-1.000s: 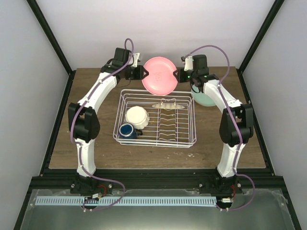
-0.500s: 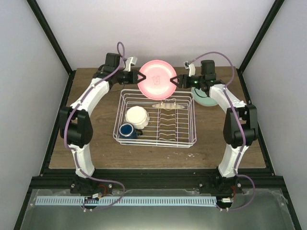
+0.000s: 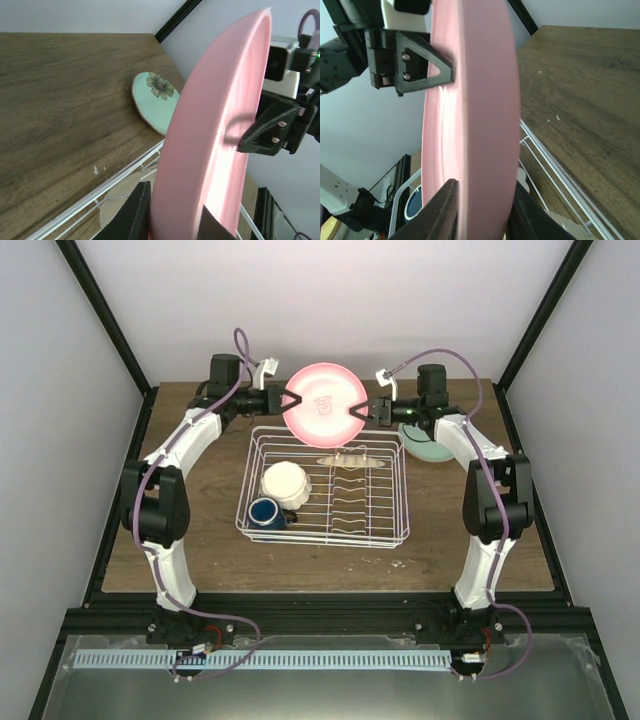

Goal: Load the mixed dishes into the dish rack

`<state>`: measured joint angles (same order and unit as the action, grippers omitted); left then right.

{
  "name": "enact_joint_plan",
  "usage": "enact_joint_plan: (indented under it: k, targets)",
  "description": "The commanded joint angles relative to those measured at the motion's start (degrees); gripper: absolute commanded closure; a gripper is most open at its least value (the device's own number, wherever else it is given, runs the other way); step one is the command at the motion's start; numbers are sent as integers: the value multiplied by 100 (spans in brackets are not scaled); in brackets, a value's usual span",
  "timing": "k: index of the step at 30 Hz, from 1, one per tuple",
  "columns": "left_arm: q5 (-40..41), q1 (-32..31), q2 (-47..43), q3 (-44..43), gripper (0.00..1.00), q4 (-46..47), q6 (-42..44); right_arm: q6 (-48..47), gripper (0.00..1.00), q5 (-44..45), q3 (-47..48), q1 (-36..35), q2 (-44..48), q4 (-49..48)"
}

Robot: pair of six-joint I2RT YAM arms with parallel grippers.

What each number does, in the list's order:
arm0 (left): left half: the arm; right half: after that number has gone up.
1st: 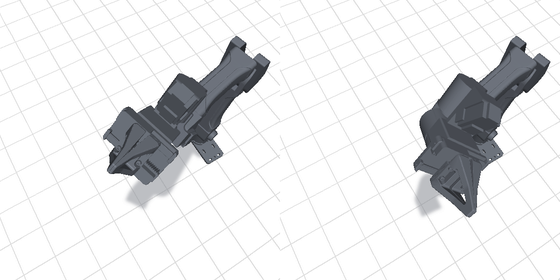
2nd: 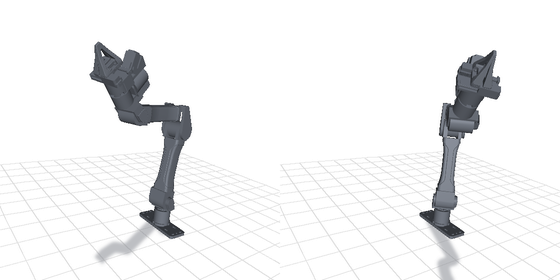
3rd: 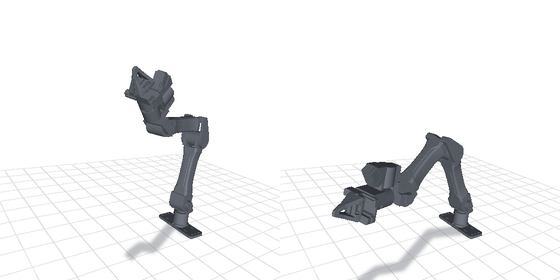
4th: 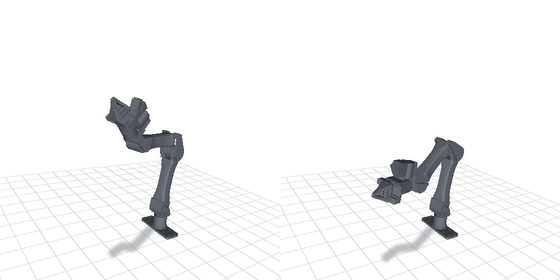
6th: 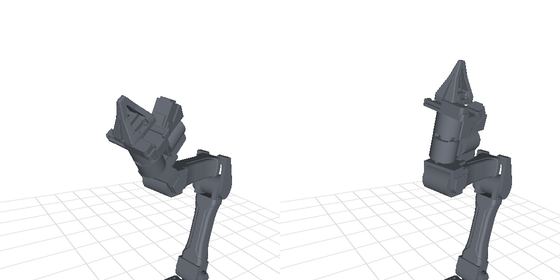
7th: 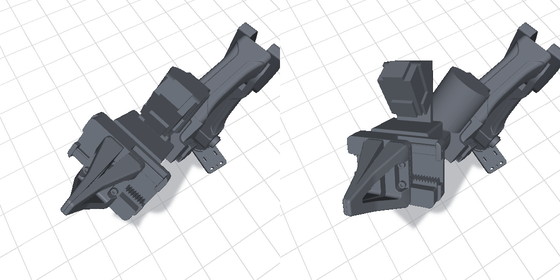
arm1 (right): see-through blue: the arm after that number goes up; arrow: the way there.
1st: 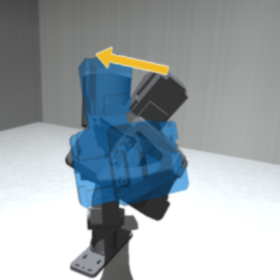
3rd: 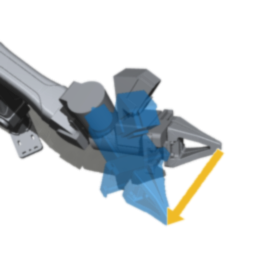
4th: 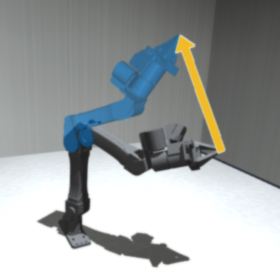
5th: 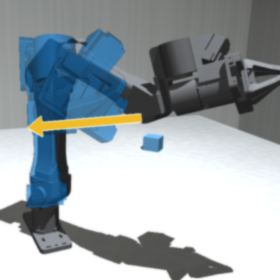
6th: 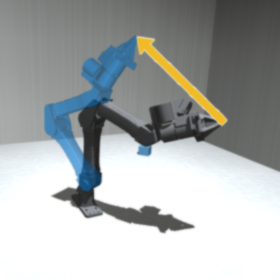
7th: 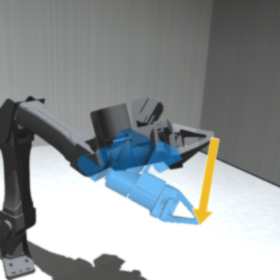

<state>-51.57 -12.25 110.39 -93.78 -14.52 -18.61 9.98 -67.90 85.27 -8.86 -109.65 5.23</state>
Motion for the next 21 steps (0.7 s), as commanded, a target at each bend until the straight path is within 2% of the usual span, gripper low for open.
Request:
enact_joint_plan:
  k: [1, 3, 6, 8, 11, 15, 16, 21]
  targets:
    - [-718, -81, -296, -112, 86, 712, -249, -241, 80, -136, 221, -74, -275, 389]
    - [-714, -116, -275, -120, 81, 730, -241, -205, 88, -104, 233, -95, -277, 368]
    - [-719, -178, -263, -140, 69, 715, -205, -209, 93, 24, 252, -108, -258, 378]
    - [-699, -198, -263, -149, 53, 658, -164, -304, 96, 169, 291, -110, -222, 464]
    - [-608, -193, -293, -188, 34, 394, 17, -504, 99, 481, 418, -104, -158, 709]
    - [-295, -125, -489, -206, 5, -161, 445, -580, 99, 1231, 550, -13, -32, 940]
    - [-219, -97, -571, -176, 1, -230, 522, -535, 99, 1429, 540, 34, 34, 923]
    - [231, 330, -1022, 238, 0, -145, 478, -780, 99, 2549, 516, 209, 505, 1046]
